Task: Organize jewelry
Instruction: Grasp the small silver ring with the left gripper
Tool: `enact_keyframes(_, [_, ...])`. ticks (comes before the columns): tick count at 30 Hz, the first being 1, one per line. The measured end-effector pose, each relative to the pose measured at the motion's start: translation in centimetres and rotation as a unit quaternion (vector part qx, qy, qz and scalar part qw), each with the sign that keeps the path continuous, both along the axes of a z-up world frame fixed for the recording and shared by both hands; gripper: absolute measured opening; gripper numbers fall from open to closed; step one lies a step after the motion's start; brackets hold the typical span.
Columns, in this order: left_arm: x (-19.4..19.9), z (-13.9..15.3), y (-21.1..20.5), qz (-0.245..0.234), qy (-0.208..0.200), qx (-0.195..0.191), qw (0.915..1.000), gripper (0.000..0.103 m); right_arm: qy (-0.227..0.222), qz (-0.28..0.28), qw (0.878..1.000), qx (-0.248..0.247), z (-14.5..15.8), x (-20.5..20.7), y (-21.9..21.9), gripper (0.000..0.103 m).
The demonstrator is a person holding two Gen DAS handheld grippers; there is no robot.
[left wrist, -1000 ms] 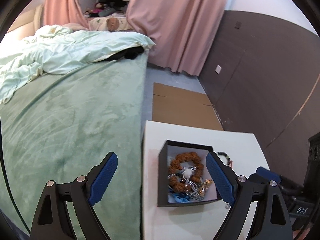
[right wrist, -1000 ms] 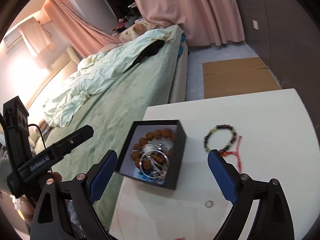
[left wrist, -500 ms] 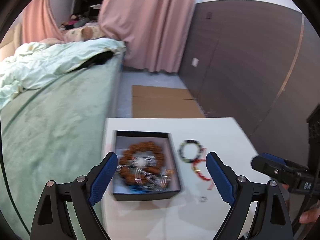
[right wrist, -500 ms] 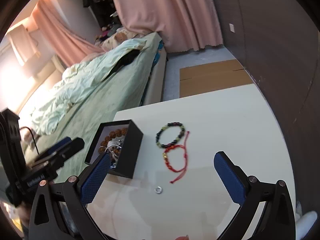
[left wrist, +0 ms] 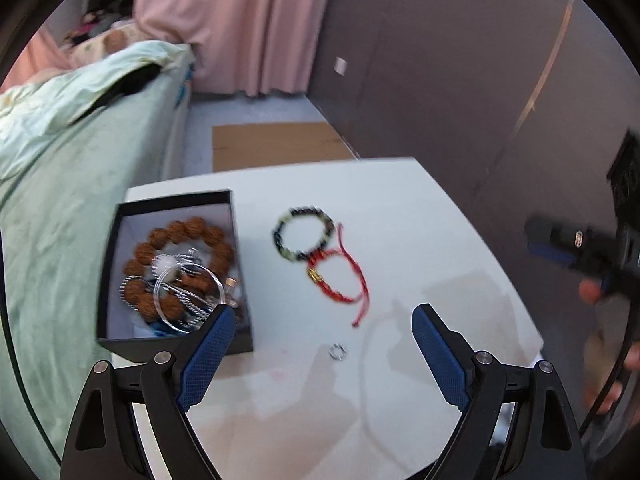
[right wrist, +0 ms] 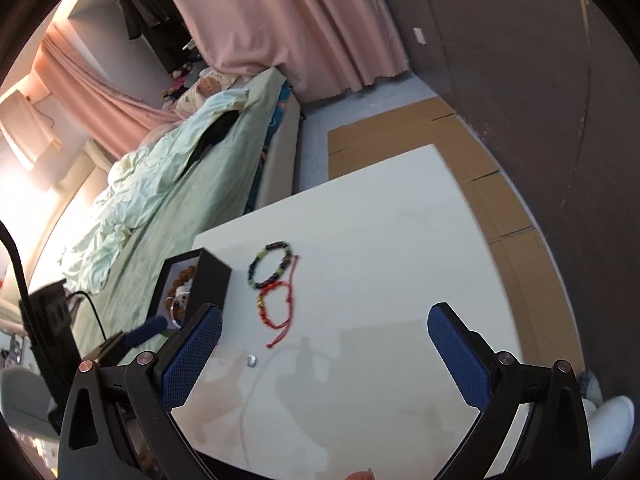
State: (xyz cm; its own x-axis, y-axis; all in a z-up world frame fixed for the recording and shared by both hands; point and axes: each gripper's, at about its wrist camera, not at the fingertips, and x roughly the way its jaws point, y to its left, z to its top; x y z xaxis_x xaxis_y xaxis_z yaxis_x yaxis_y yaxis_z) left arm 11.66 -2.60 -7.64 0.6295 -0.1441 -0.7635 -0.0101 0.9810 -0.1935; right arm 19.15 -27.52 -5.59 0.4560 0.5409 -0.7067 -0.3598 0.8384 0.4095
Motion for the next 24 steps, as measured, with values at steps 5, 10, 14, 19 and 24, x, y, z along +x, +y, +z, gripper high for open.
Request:
enact_keyframes(5, [-0.5, -1.1, -1.7, -0.036, 0.010, 0.031, 0.9988, 0.079, -0.003, -0.005, 1.000, -0.003, 0.1, 0.2, -1.1, 0.103])
enact_keyframes(10, [-0.7, -2.7, -2.9, -0.059, 0.024, 0.055, 0.9965, 0.069, -0.010, -0.001, 0.999, -0.034, -0.1, 0.0, -1.2, 0.103])
enact_keyframes(14, [-0.6, -3.9, -3.2, -0.066, 0.035, 0.064, 0.9952, 0.061, -0.010, -0.001, 0.998, -0.058, -0.6, -0.1, -1.4, 0.100])
enact_keyframes(19, [-0.2, -5.3, -3.5, -0.071, 0.048, 0.072, 0.9936, 0.049, 0.004, 0.002, 0.997, -0.079, -1.3, 0.1, -1.5, 0.085])
enact_keyframes(24, [0.3, -5.9, -3.7, -0.067, 0.049, 0.069, 0.9941, 0.042, 0.010, 0.002, 0.996, -0.091, -1.8, 0.1, -1.3, 0.085])
